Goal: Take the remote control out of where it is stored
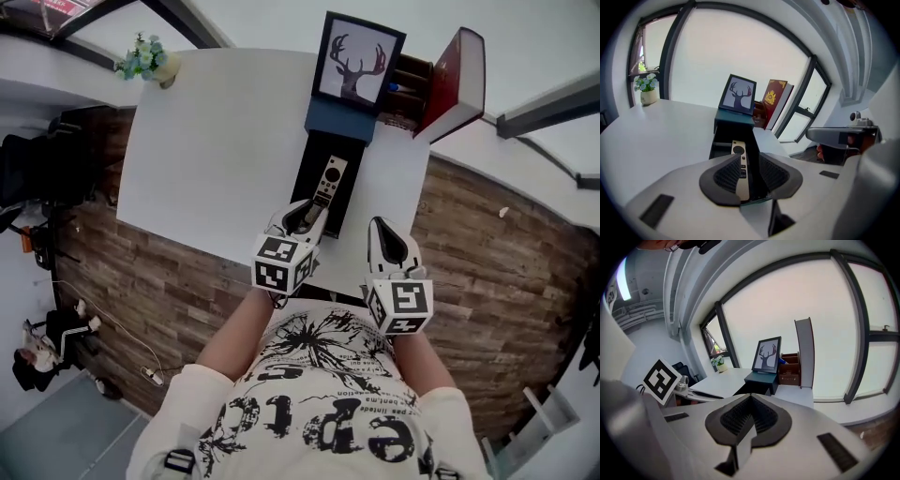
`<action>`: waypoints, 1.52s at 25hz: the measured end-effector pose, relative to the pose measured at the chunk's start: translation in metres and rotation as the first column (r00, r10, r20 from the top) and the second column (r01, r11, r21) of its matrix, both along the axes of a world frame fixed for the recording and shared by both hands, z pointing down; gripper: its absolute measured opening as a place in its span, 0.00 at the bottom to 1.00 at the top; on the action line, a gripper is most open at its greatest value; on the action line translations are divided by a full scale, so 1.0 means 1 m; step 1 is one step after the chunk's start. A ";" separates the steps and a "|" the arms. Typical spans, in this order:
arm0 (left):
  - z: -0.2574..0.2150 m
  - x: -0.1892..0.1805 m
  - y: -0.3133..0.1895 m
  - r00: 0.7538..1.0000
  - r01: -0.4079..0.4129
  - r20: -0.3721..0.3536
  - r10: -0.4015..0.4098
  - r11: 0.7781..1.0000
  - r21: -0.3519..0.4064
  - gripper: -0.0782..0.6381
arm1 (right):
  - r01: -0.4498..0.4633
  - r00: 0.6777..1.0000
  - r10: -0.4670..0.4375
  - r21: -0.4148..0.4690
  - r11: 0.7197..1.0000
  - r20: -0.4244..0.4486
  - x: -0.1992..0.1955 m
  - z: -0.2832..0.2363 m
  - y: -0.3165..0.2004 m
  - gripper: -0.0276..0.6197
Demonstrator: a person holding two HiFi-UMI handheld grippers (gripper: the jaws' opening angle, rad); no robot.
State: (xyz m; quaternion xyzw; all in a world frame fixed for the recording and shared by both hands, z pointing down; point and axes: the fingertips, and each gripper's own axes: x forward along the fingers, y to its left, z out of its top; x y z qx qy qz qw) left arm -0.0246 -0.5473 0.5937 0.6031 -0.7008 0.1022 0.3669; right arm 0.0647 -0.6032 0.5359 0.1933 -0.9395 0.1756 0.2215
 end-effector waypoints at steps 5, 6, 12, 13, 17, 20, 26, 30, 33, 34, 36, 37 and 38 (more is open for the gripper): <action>0.027 -0.002 -0.013 1.000 -0.021 0.001 0.021 0.994 -0.103 0.36 | 0.040 0.999 -0.041 -0.026 0.999 -0.015 -0.003 0.013 -0.005 0.05; 0.033 -0.003 -0.016 1.000 -0.022 0.004 0.022 0.992 -0.121 0.38 | 0.046 0.999 -0.046 -0.030 0.999 -0.020 -0.002 0.015 -0.007 0.05; 0.065 -0.005 -0.024 0.998 -0.055 -0.040 0.045 0.959 -0.279 0.42 | 0.048 0.998 -0.050 -0.049 0.998 -0.038 0.002 0.024 -0.021 0.05; 0.067 -0.005 -0.025 0.998 -0.061 -0.039 0.052 0.950 -0.305 0.42 | 0.044 0.998 -0.046 -0.048 0.998 -0.038 0.004 0.025 -0.024 0.05; 0.071 -0.008 -0.032 0.998 -0.059 -0.028 0.053 0.929 -0.364 0.42 | 0.027 0.999 -0.029 -0.055 0.998 -0.042 0.009 0.028 -0.036 0.05; 0.072 -0.014 -0.036 0.998 -0.062 -0.003 0.066 0.911 -0.408 0.42 | 0.016 0.999 -0.019 -0.063 0.998 -0.041 0.013 0.030 -0.041 0.05; 0.089 -0.023 -0.040 0.994 -0.080 0.028 0.109 0.857 -0.510 0.42 | -0.009 0.999 0.006 -0.079 0.997 -0.039 0.019 0.032 -0.054 0.05; 0.098 -0.023 -0.040 0.993 -0.052 0.062 0.100 0.844 -0.534 0.42 | -0.027 0.999 0.024 -0.071 0.997 -0.035 0.023 0.029 -0.062 0.05; 0.100 -0.022 -0.041 0.992 -0.045 0.075 0.100 0.845 -0.534 0.42 | -0.042 0.999 0.040 -0.071 0.997 -0.036 0.026 0.028 -0.068 0.05; 0.099 -0.022 -0.041 0.992 -0.043 0.076 0.098 0.846 -0.531 0.42 | -0.045 0.998 0.043 -0.069 0.997 -0.035 0.026 0.027 -0.070 0.05; 0.100 -0.025 -0.041 0.994 -0.023 0.083 0.077 0.853 -0.522 0.39 | -0.046 0.998 0.044 -0.067 0.997 -0.035 0.025 0.028 -0.071 0.05; 0.100 -0.028 -0.041 0.995 -0.004 0.086 0.056 0.856 -0.517 0.30 | -0.045 0.998 0.043 -0.066 0.997 -0.035 0.024 0.028 -0.071 0.05; 0.099 -0.031 -0.039 0.996 0.012 0.084 0.036 0.859 -0.511 0.24 | -0.043 0.999 0.040 -0.064 0.997 -0.034 0.023 0.028 -0.071 0.05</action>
